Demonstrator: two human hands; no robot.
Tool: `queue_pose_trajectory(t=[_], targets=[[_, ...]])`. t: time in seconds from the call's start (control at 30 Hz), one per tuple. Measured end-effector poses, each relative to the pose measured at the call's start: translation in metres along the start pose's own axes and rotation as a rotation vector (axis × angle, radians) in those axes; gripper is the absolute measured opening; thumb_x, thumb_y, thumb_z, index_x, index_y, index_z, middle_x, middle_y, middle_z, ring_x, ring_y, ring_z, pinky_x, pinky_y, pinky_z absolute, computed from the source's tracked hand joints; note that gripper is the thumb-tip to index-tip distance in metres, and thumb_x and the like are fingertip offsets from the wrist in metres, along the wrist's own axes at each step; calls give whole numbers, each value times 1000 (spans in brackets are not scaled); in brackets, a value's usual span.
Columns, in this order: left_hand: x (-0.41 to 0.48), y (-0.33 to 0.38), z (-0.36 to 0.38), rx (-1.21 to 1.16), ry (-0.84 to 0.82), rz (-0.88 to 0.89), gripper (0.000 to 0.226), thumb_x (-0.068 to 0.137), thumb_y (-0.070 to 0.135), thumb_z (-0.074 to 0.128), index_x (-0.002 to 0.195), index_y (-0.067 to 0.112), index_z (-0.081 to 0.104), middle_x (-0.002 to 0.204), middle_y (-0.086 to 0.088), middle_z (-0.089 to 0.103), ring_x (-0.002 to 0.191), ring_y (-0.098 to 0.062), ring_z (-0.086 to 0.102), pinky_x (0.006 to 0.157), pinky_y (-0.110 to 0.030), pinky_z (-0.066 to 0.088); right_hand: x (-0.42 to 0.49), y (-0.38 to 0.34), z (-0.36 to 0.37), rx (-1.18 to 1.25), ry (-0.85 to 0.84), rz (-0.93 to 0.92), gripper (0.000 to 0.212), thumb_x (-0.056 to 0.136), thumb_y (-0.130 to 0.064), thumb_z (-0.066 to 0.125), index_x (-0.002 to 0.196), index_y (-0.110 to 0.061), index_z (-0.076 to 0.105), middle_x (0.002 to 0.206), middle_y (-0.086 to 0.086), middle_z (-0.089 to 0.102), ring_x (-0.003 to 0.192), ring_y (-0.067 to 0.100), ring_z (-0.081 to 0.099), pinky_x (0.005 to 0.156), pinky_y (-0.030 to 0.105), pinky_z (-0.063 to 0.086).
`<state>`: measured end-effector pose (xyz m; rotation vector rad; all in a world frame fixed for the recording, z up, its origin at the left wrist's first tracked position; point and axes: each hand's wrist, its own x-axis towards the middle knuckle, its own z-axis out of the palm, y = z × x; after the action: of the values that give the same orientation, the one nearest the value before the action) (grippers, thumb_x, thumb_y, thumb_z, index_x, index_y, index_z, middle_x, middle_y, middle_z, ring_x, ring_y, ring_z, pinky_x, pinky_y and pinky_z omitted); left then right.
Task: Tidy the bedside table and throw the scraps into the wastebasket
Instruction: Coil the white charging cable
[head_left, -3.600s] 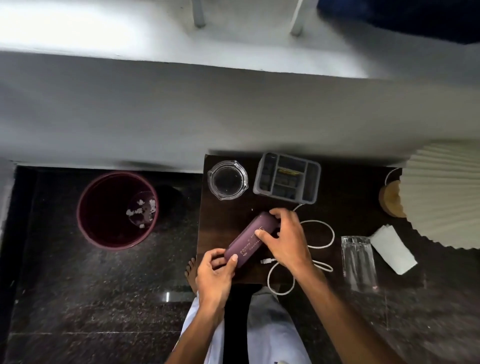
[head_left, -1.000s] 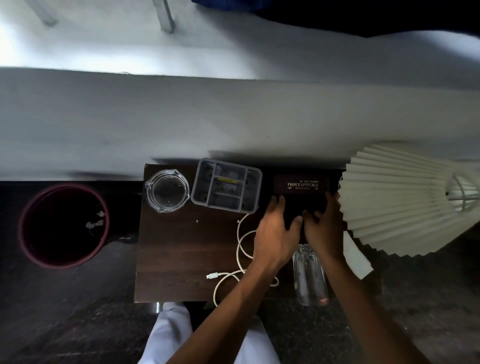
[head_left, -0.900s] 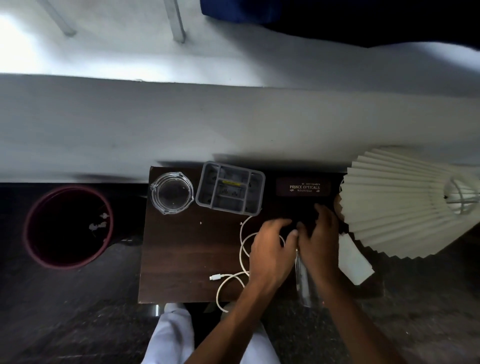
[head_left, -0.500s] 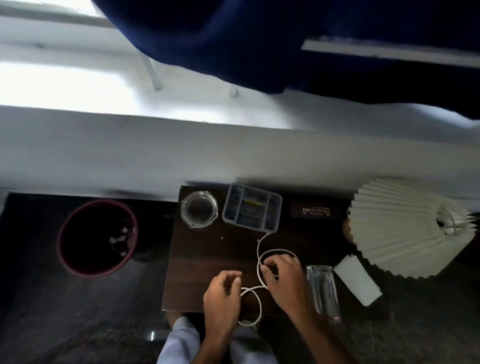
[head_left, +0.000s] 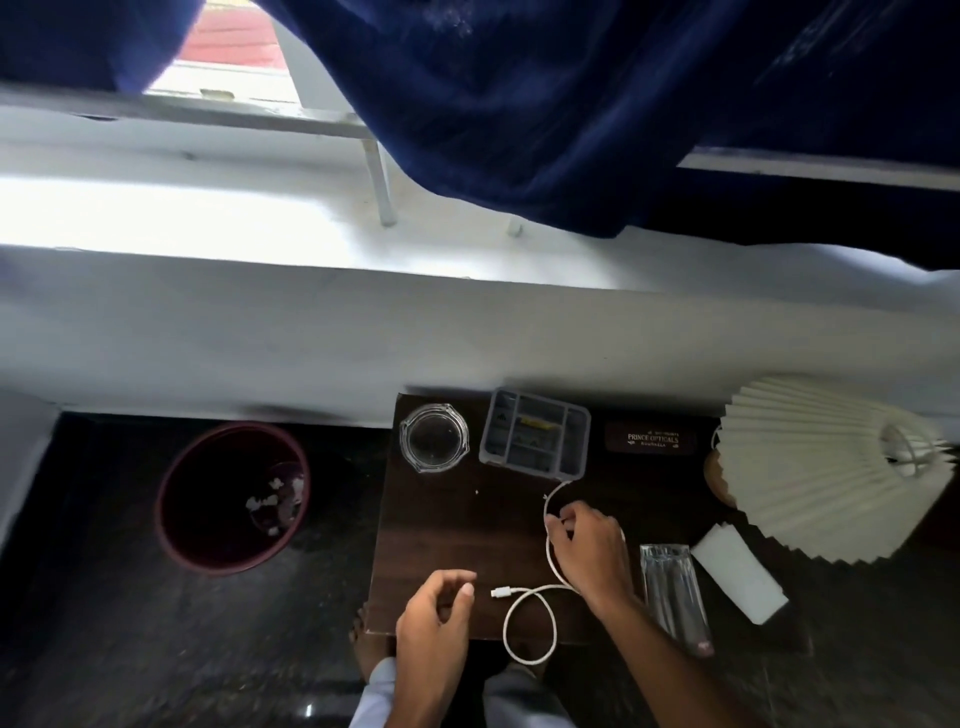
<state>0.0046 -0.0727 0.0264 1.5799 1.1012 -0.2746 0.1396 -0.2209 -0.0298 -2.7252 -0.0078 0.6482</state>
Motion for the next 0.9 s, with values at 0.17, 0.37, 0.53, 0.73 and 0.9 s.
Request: queue_pose_trajectory(t=[0.17, 0.37, 0.53, 0.73, 0.9], targets=[[-4, -6, -6, -27, -24, -29, 19, 93, 10, 67, 88, 26, 74, 78, 5, 76, 82, -13, 72, 79, -33, 56, 4, -13, 4, -121, -160, 69, 40, 90, -43, 64, 123, -21, 57, 112, 3, 72, 110, 25, 67, 94, 41, 52], [-9, -4, -12, 23, -59, 4, 19, 94, 8, 66, 89, 25, 74, 73, 4, 75, 72, -11, 70, 71, -25, 53, -14, -10, 2, -88, -172, 108, 35, 90, -14, 53, 123, -24, 59, 115, 5, 71, 108, 26, 67, 85, 34, 51], [-16, 9, -14, 210, -66, 233, 28, 92, 10, 67, 104, 36, 69, 102, 15, 73, 102, 1, 67, 94, -26, 52, -49, -10, -24, 37, -120, -75, 26, 90, -14, 53, 107, -25, 69, 102, -3, 75, 96, 18, 69, 80, 31, 53], [-41, 47, -26, 451, -217, 612, 64, 95, 24, 65, 150, 40, 37, 156, 13, 31, 145, -8, 27, 119, -24, 26, -110, -20, -86, 335, -123, -288, 16, 88, -11, 67, 95, -24, 75, 90, -15, 75, 87, 0, 69, 81, 26, 55], [-76, 82, -57, 674, -185, 834, 35, 94, 30, 60, 128, 28, 67, 151, -3, 53, 147, -25, 38, 122, -43, 32, -157, -36, -142, 516, -121, -313, 13, 87, -12, 75, 97, -20, 75, 87, -13, 76, 82, -2, 72, 73, 21, 59]])
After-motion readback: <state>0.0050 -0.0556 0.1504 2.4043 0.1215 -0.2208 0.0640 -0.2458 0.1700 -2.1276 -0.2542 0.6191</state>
